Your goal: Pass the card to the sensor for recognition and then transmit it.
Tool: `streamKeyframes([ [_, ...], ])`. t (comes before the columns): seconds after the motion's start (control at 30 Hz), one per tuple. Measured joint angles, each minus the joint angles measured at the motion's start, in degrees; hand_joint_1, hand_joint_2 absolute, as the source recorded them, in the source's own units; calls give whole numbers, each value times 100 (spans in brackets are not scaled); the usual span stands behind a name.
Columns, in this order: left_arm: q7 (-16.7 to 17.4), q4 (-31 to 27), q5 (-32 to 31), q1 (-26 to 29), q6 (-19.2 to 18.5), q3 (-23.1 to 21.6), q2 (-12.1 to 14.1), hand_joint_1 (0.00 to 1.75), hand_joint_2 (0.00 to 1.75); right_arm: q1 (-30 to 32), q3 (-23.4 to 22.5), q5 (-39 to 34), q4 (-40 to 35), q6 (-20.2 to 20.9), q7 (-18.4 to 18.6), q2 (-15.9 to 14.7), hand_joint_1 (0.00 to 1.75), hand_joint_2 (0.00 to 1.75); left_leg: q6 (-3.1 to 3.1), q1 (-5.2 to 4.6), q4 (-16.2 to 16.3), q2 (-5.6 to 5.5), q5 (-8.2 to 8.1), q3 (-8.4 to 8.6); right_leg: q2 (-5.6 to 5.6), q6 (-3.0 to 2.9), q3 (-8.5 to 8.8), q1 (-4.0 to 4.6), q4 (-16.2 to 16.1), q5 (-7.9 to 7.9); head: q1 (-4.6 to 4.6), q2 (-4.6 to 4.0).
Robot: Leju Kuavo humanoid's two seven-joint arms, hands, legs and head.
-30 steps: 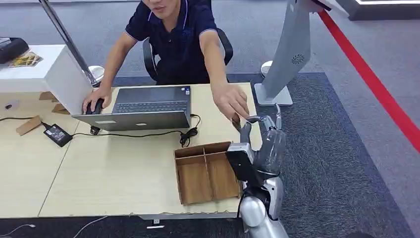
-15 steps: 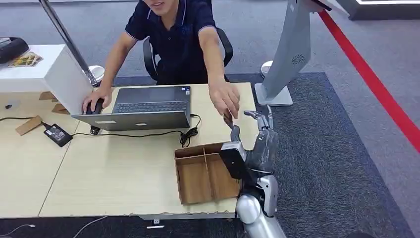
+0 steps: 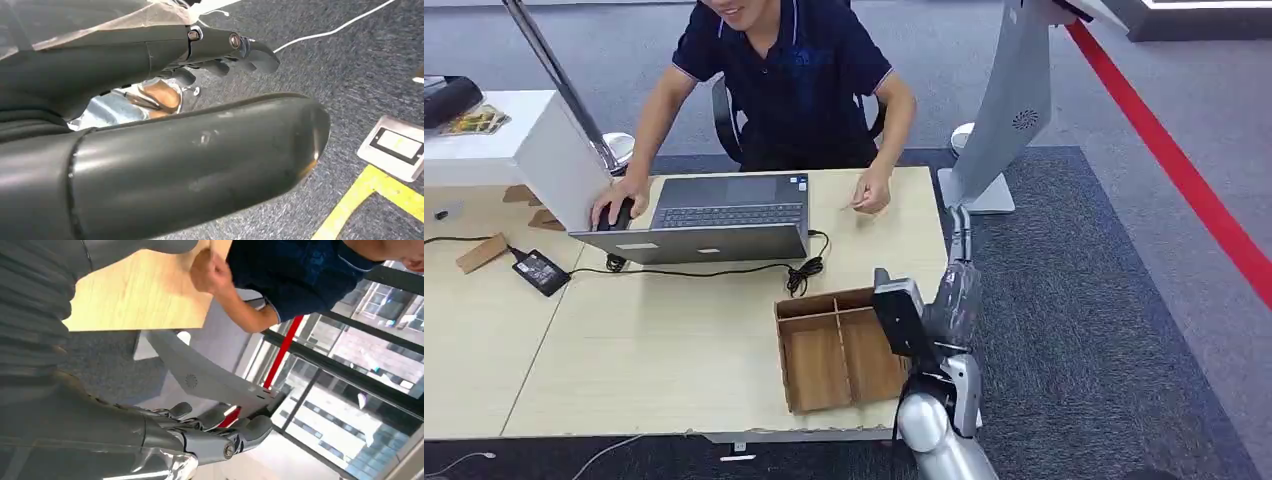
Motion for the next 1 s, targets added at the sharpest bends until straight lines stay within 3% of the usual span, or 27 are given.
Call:
streamKeyframes([
  [0.3,94,0,236,18,55,61,13,0,0,626,50,22,-400,-9,385,-146,0,175,0,0,0,0,-2,-2,1,-2,-3,0,0,-3,0,-2],
  [0.6,175,0,413,36,83,162,15,0,0,1225,-80,101,-776,-13,760,-478,0,175,2,-2,0,0,-3,-3,2,-2,-4,-1,-2,-2,0,-2],
  [1.0,199,0,442,39,140,245,15,0,0,1448,-286,-345,-841,-11,714,-673,0,175,2,-1,0,1,-3,-3,2,-3,-3,1,-2,-2,0,0],
])
